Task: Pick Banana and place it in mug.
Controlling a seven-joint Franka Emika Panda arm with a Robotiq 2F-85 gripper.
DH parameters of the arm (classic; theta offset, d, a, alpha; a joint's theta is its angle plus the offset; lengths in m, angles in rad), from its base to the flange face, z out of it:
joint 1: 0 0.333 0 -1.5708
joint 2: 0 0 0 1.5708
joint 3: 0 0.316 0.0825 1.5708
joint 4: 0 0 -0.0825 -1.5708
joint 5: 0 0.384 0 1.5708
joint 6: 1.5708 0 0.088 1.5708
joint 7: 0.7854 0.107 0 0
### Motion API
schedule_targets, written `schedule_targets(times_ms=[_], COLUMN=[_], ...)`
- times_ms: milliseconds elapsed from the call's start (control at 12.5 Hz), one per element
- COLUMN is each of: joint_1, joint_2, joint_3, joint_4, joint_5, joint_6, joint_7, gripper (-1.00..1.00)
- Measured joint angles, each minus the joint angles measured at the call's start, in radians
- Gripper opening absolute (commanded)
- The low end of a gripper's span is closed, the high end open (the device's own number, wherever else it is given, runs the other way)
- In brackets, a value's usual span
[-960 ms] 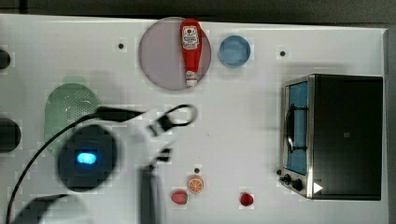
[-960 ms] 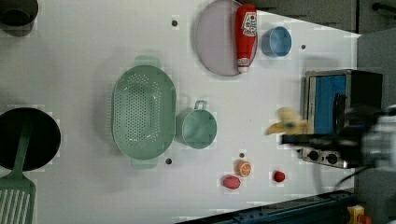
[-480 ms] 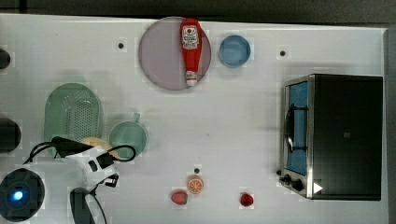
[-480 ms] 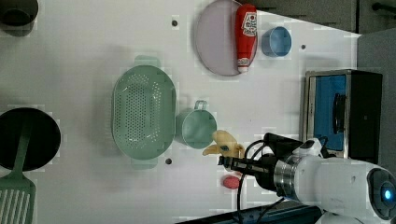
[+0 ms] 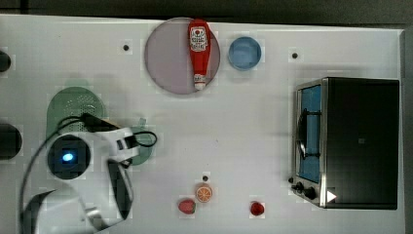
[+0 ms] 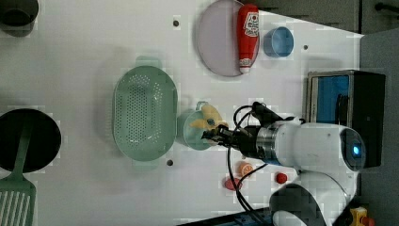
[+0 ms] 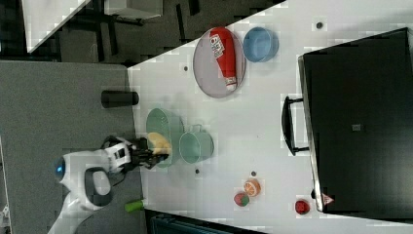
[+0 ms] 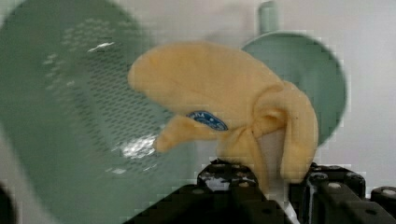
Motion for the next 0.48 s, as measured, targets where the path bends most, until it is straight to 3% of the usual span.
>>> schedule_targets(times_ms=[400,480], joint_1=[-0.023,-0.022], joint_2=[0.054,0.05], joint_3=[-0.04,-0.04], joint_4=[-0.051,-0.053], joint_5=[-0.073,-0.073], joint_6=[0.043,0.041], joint_7=[0.06,0.064], gripper=[0.69,1.0])
